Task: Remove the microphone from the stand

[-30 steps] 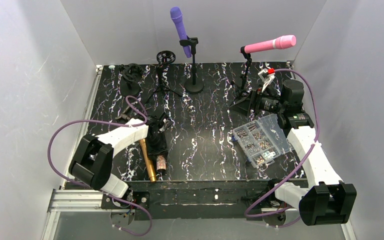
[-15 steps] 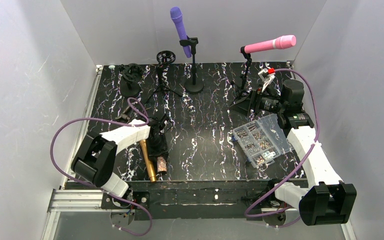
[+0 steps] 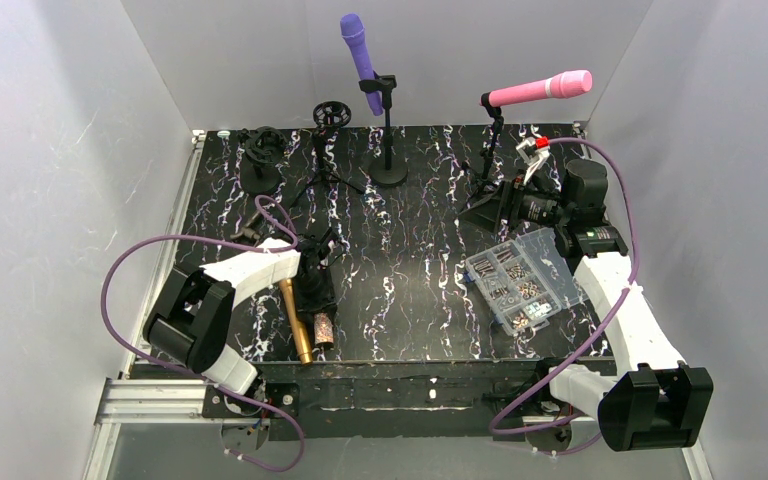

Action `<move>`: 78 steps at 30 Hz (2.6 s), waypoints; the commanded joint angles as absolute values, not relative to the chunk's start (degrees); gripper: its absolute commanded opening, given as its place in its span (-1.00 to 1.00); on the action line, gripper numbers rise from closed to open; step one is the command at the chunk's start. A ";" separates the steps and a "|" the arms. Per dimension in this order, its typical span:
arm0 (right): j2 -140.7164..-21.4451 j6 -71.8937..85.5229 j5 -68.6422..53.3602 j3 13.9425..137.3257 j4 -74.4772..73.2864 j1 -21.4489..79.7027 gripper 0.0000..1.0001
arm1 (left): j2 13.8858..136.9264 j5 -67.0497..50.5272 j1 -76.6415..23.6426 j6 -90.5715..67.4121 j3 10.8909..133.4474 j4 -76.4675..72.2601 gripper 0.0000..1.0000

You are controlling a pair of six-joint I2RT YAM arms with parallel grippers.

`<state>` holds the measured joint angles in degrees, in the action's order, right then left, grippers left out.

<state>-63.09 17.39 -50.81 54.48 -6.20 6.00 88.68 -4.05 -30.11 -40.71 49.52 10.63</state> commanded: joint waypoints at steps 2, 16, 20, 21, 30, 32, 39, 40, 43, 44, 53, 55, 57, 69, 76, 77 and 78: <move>-62.49 15.86 -50.31 56.51 -6.28 5.94 0.55 | 89.68 -4.88 -29.88 -40.68 50.21 17.63 -0.34; -61.72 15.21 -49.84 56.36 -6.90 5.89 0.55 | 88.43 -4.76 -29.88 -40.61 50.42 17.83 -0.09; -61.52 15.13 -49.75 56.19 -6.86 5.80 0.55 | 88.12 -4.83 -29.88 -40.61 50.55 18.01 -0.05; -61.52 15.07 -49.75 56.18 -6.93 5.81 0.55 | 88.00 -4.82 -29.88 -40.66 50.74 18.07 -0.03; -61.34 14.42 -49.48 56.10 -7.38 5.64 0.55 | 85.22 -4.45 -29.81 -39.57 53.50 20.06 0.21; -61.35 14.34 -49.49 56.26 -7.51 5.56 0.55 | 84.56 -4.23 -29.55 -39.43 53.90 20.59 0.24; -60.76 12.84 -48.72 56.19 -8.34 5.28 0.55 | 81.13 -2.88 -28.00 -38.09 55.95 23.27 0.34; -60.67 12.65 -48.52 56.13 -8.41 5.27 0.55 | 80.53 -2.62 -27.91 -37.78 56.41 23.74 0.36; -60.33 11.87 -47.89 56.04 -8.57 5.10 0.56 | 79.26 -2.24 -27.59 -36.47 58.17 24.94 0.40; -60.28 11.60 -47.71 56.19 -8.79 5.05 0.56 | 78.93 -2.10 -27.60 -35.91 58.68 25.16 0.40; -57.43 6.52 -39.33 56.59 -12.19 4.71 0.56 | 77.70 -4.08 -27.60 -28.70 64.95 25.31 0.54; -56.63 5.19 -36.89 56.67 -12.22 4.49 0.56 | 77.60 -4.76 -27.61 -26.60 66.47 25.31 0.61; -55.79 4.00 -35.19 57.38 -12.24 4.40 0.57 | 77.67 -5.94 -27.59 -24.53 67.87 25.38 0.67; -56.89 4.87 -21.34 66.38 -9.22 3.08 0.57 | 76.96 -12.27 -27.64 -16.55 73.30 24.35 0.95; -64.45 14.36 -18.46 74.04 -3.77 1.50 0.58 | 76.95 -17.45 -27.60 -8.96 76.78 23.95 0.97; -65.37 15.87 -18.37 74.61 -2.83 1.35 0.58 | 77.03 -17.98 -27.60 -7.99 77.30 23.93 0.97; -66.26 17.52 -18.00 75.04 -1.87 1.25 0.57 | 77.07 -18.32 -27.60 -7.25 77.69 23.82 0.97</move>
<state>-63.46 10.02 -20.84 71.53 -8.32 2.00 78.72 -14.00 -27.83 -12.97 75.05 19.75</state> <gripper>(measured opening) 0.786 0.981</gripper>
